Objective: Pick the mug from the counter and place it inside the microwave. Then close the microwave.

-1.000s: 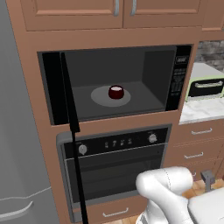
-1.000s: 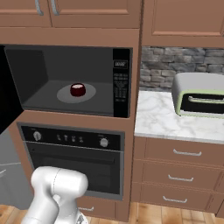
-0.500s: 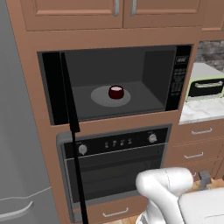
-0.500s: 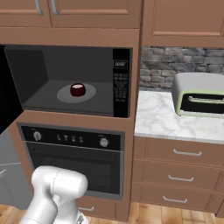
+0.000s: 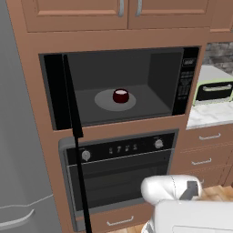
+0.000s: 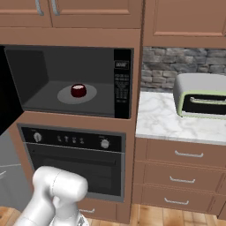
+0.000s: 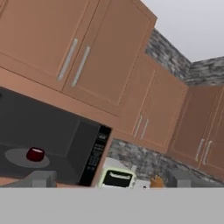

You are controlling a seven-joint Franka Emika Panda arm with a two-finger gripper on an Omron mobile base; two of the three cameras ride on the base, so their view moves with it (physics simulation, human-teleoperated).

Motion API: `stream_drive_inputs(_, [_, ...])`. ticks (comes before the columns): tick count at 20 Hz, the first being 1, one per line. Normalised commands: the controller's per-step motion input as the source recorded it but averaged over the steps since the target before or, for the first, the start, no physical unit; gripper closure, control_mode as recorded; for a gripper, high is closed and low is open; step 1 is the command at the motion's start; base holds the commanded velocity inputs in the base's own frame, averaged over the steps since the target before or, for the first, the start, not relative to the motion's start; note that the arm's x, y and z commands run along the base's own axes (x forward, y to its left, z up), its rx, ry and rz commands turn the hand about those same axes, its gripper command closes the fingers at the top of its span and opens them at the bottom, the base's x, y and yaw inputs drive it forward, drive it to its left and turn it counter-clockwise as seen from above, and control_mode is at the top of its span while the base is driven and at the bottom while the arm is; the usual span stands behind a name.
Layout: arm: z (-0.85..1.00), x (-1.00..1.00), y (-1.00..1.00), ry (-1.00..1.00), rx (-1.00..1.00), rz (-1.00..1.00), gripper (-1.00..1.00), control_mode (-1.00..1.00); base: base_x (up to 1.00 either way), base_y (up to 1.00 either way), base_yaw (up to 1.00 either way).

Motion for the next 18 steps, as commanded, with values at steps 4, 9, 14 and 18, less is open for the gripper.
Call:
stream_drive_inputs(4, [0.00, -0.04, 0.36, 0.00, 0.00, -0.20, -1.00, -1.00, 0.00, 0.00, 0.00])
stream_drive_inputs(9, [0.00, 0.00, 0.35, 0.00, 0.00, -0.14, -1.00, -1.00, 0.00, 0.00, 0.00])
stream_drive_inputs(14, [-0.15, 0.00, 0.48, 0.02, 0.00, -0.09, -1.00, -1.00, 0.00, 0.00, 0.00])
stream_drive_inputs(18, [-0.31, 0.04, 0.44, 0.05, 0.00, -0.01, -1.00, -1.00, 0.00, 0.00, 0.00])
